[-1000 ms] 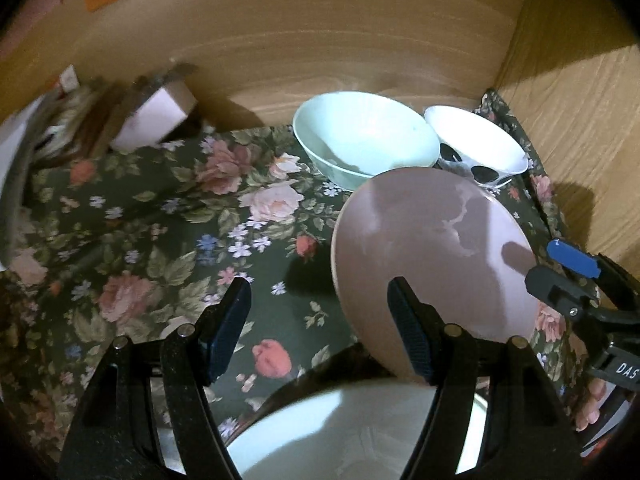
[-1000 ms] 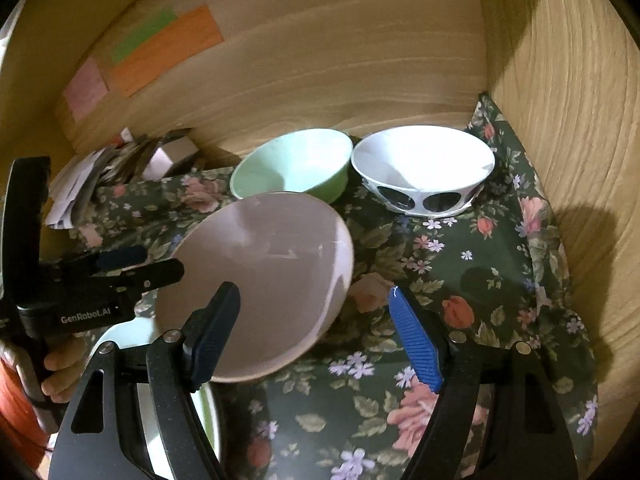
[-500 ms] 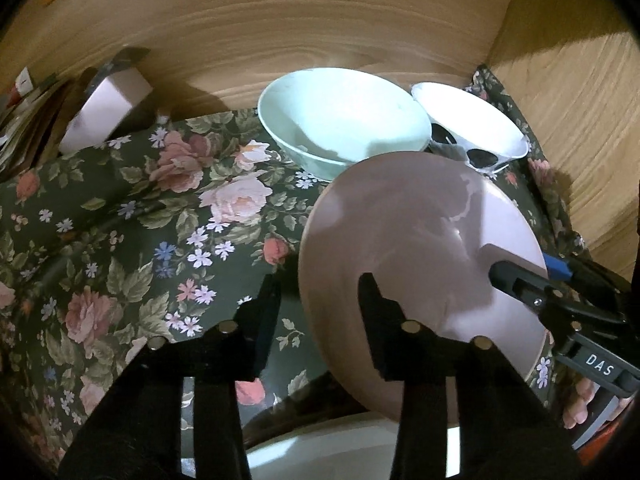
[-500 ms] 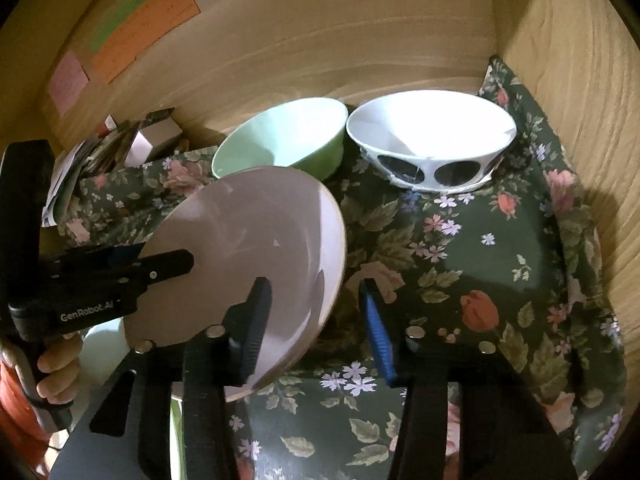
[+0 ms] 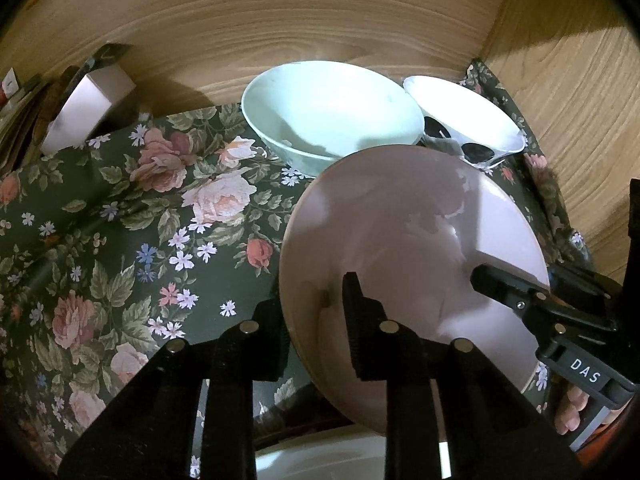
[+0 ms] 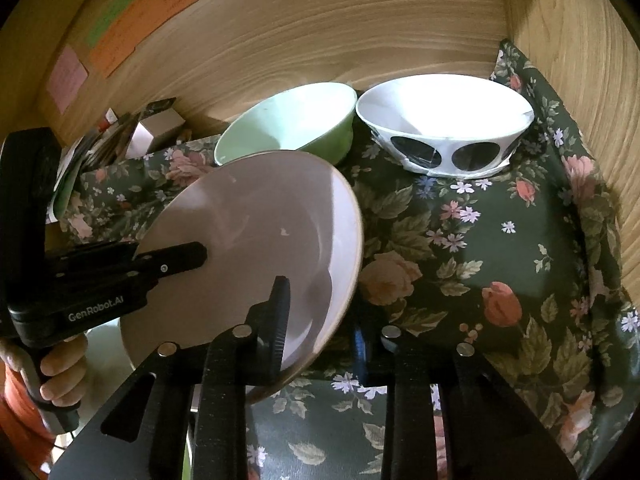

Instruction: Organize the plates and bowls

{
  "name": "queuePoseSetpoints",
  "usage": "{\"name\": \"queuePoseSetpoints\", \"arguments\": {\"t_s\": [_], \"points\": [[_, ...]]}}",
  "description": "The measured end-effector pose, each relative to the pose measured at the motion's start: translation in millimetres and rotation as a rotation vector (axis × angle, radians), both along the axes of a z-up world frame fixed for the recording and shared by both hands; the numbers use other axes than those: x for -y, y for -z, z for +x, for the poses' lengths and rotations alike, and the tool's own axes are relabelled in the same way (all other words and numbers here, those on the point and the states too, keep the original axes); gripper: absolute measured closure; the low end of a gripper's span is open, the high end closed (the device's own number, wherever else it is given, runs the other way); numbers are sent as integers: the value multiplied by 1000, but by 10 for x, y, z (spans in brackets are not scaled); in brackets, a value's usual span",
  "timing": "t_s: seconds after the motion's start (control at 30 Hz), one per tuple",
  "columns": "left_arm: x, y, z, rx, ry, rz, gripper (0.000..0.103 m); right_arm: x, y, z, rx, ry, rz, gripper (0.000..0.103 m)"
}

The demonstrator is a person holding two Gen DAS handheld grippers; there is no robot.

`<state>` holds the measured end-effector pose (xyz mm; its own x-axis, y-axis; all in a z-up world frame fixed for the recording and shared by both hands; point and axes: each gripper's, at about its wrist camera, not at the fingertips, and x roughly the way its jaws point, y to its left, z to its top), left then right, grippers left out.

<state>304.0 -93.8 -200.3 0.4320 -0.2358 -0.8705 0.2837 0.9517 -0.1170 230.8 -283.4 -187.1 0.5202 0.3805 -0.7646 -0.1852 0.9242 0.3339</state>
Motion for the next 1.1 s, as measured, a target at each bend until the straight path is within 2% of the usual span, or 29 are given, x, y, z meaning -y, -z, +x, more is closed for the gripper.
{"name": "queuePoseSetpoints", "arguments": {"t_s": [0.2,0.4,0.8,1.1], "points": [[2,-18,-27,9,-10,1,80,29,-11,14,-11,13,31,80],[18,-149,-107,57,-15,-1,80,63,-65,-31,-2,30,36,80],[-122,-451,-272,118,-34,-32,80,36,-363,-188,57,24,41,80],[-293,-616,-500,158,-56,-40,80,-156,-540,-330,93,2,36,80]]}}
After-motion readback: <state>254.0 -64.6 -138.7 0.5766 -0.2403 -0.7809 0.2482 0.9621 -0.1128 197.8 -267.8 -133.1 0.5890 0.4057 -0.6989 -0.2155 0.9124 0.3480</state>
